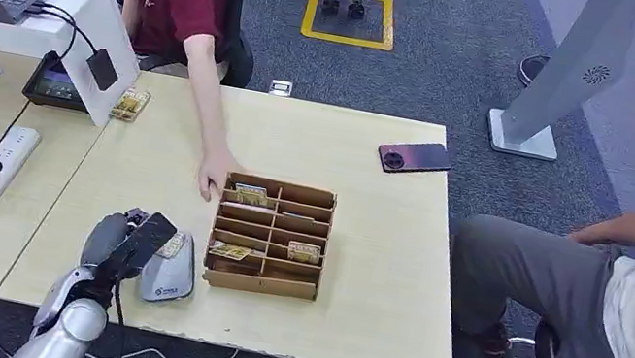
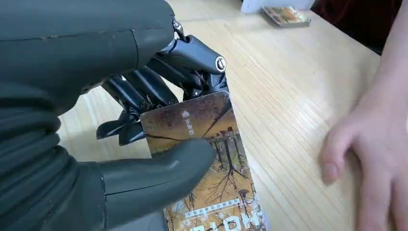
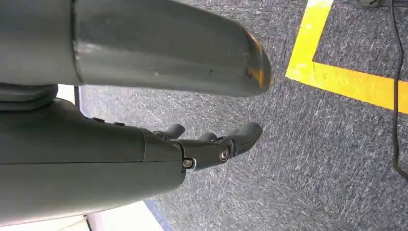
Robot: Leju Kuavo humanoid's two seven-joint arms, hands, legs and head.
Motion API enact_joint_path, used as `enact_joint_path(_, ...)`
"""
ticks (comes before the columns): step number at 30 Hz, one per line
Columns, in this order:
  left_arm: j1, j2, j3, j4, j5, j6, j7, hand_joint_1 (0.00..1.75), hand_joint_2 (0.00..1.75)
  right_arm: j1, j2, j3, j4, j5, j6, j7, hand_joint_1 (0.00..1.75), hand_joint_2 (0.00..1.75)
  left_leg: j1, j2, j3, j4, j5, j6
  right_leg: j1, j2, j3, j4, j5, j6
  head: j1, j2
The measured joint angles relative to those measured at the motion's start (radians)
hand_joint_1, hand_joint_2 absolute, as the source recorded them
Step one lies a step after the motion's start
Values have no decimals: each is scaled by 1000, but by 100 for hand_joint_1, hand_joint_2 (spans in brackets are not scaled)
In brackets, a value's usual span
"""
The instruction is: Pass the card to the sensor for recognition and then transmit it.
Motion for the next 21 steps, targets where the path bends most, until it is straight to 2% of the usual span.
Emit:
enact_joint_path(5,-1,8,0,54,-147,72,-1,175,175,0,0,4,0,0,-5,-14,0,0,0,0,0,0,0,0,0,0,0,0,0,0,0,0)
enact_joint_path(8,-1,8,0,72,-142,96,-16,175,175,0,0,6,0,0,-6,-16,0,0,0,0,0,0,0,0,0,0,0,0,0,0,0,0)
enact_joint_path(9,-1,8,3,73,-105,80,-38,175,175,0,0,6,0,0,-6,-16,0,0,0,0,0,0,0,0,0,0,0,0,0,0,0,0)
enact_joint_path(10,-3,8,12,72,-40,37,-62,175,175,0,0,6,0,0,-6,-16,0,0,0,0,0,0,0,0,0,0,0,0,0,0,0,0)
enact_joint_path(13,-5,8,57,14,263,-161,-114,175,175,1,0,6,0,0,-7,-14,0,0,0,0,0,0,1,-1,0,0,0,0,0,0,0,0)
enact_joint_path(14,-13,8,70,-17,347,-196,-114,175,175,3,0,6,0,0,-7,-14,0,0,0,0,0,0,1,-1,0,0,0,0,1,-1,0,0)
enact_joint_path(17,-46,18,86,-72,431,-229,-95,175,175,3,0,6,0,0,-8,-14,0,0,0,0,0,0,1,-1,0,0,0,0,1,-1,0,0)
enact_joint_path(21,-103,18,108,-121,648,-211,-144,175,175,5,0,12,0,0,-13,-13,0,0,1,-2,-1,1,4,-2,1,-1,-2,0,2,-2,1,0)
